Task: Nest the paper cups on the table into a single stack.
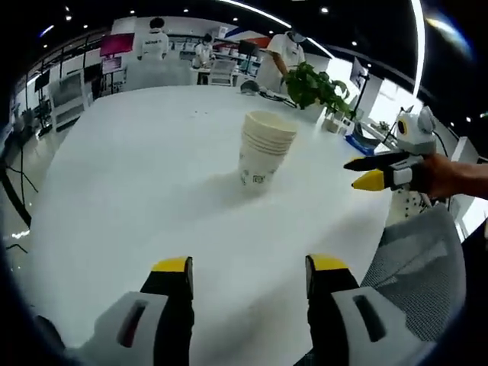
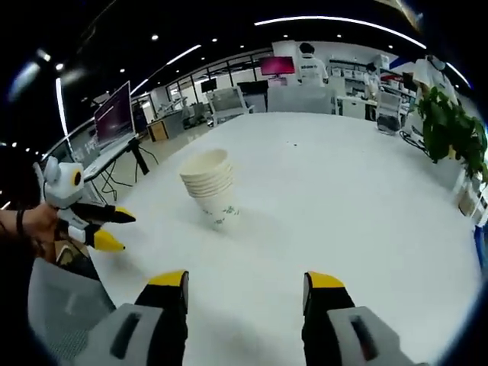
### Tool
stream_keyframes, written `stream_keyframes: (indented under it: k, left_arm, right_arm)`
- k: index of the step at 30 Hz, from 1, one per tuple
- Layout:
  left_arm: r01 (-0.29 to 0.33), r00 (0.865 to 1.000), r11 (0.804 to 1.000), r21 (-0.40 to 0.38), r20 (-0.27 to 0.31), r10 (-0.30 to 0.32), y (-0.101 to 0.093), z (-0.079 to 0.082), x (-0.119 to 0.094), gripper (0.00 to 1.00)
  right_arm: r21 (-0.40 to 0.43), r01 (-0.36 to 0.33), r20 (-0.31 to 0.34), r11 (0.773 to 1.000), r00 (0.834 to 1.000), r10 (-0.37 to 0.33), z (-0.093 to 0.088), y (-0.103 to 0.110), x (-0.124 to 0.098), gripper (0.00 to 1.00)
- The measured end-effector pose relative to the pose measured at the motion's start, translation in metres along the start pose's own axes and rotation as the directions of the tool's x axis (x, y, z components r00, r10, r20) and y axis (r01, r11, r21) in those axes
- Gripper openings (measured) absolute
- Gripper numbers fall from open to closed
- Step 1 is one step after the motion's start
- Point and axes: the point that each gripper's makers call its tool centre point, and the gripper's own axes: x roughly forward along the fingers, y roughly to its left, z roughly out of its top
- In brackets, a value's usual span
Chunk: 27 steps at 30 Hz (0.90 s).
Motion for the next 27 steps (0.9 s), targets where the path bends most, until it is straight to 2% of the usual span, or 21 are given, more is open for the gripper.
stream_keyframes:
  k: [4,8,12,15,18,20,23,27]
  left_arm:
    - [-0.023,1.000,1.000,-0.018,0.018,0.024,0.005,0.000,-0.005,0.58]
    - [-0.032,0.999,0.999,-0.012,0.021,0.033,0.002,-0.002,-0.006,0.58]
    - [-0.035,0.999,0.999,0.004,0.025,0.035,-0.006,-0.007,-0.011,0.58]
    - [-0.044,0.998,0.999,0.029,0.035,0.043,-0.009,-0.009,-0.011,0.58]
    - [-0.056,0.997,0.996,0.074,0.051,0.053,-0.012,-0.008,-0.008,0.59]
    - [-0.054,0.997,0.995,0.082,0.061,0.049,-0.022,-0.008,-0.010,0.59]
    - [-0.064,0.997,0.988,0.143,0.054,0.057,-0.020,-0.005,-0.011,0.59]
    - [-0.065,0.997,0.987,0.146,0.052,0.058,-0.023,-0.003,-0.012,0.58]
  right_arm:
    - [0.001,0.031,0.007,1.000,0.999,-0.031,-0.009,0.001,-0.011,0.60]
    - [-0.001,0.054,0.010,0.999,0.998,-0.054,-0.018,0.003,-0.022,0.60]
    - [0.040,0.077,0.056,0.996,0.995,-0.079,-0.016,0.000,-0.029,0.60]
    - [0.059,0.095,0.072,0.994,0.992,-0.100,-0.018,-0.005,-0.034,0.61]
    - [0.018,0.115,0.060,0.993,0.991,-0.116,-0.022,-0.001,-0.035,0.62]
    - [0.010,0.115,0.061,0.993,0.991,-0.116,-0.022,-0.002,-0.035,0.63]
    - [0.035,0.128,0.076,0.991,0.989,-0.131,-0.023,-0.003,-0.038,0.63]
    - [0.050,0.113,0.082,0.992,0.990,-0.117,-0.028,-0.006,-0.038,0.63]
